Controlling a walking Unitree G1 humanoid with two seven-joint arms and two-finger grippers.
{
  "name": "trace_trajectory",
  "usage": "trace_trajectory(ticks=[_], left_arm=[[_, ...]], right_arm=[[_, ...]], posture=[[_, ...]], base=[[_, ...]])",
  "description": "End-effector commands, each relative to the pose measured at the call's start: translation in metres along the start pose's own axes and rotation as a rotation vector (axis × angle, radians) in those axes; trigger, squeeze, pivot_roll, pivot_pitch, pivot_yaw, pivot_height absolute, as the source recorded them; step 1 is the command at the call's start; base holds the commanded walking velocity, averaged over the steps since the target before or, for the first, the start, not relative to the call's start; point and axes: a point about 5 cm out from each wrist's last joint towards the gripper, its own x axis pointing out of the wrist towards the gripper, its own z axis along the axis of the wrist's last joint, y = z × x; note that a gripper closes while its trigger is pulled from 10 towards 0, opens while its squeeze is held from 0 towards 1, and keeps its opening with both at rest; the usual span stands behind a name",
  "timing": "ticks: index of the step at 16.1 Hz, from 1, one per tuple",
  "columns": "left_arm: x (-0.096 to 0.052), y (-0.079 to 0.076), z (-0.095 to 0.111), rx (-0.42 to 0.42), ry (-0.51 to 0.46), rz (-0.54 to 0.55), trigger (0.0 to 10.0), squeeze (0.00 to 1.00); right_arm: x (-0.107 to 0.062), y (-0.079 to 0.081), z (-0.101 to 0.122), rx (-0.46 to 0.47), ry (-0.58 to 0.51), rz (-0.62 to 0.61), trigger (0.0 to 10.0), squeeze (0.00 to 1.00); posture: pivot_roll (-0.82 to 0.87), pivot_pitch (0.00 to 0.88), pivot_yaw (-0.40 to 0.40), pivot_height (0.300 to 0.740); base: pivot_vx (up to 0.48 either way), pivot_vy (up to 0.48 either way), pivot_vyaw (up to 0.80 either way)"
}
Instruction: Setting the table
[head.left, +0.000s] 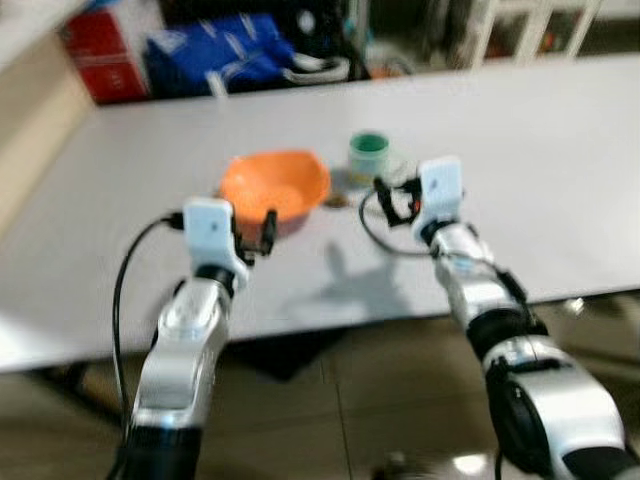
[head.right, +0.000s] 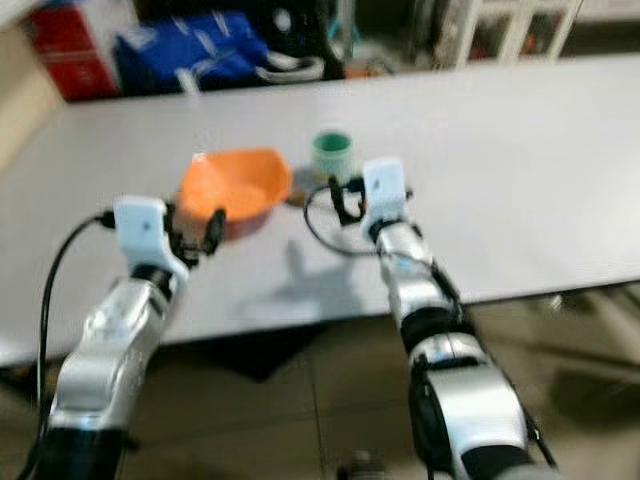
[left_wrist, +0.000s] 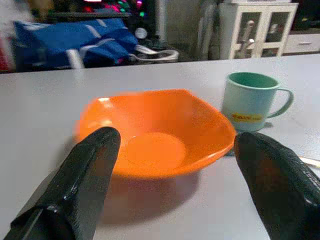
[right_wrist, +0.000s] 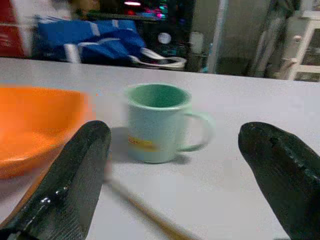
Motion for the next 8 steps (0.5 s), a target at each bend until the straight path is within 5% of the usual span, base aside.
trace_trajectory(ticks=[1,4,8], left_arm=[[-0.0001,-0.0041,0.0016,-0.004,-0.010,-0.010,10.0,0.00],[0.0001,-0.0030,0.0013,-0.002,-0.007,-0.006,10.0,0.00],[-0.0006,-0.0047,0.0007,-0.007,-0.005,-0.012,10.0,0.00]], right_arm=[[0.0004,-0.0031,0.0043,-0.022,-0.018,0.008,10.0,0.00],[0.0019,-0.0037,0.0083,-0.068,-0.029,0.036,10.0,0.00],[0.0045,-0.0032,0.0093,-0.285,0.004,0.139,10.0,0.00]], posture=[[-0.16,0.001,0.067,0.740],[-0.15,0.000,0.067,0.740],[-0.15,0.000,0.065,0.740]], base=[[0.000,0.000,0.00],[0.000,0.000,0.00],[0.000,0.000,0.00]])
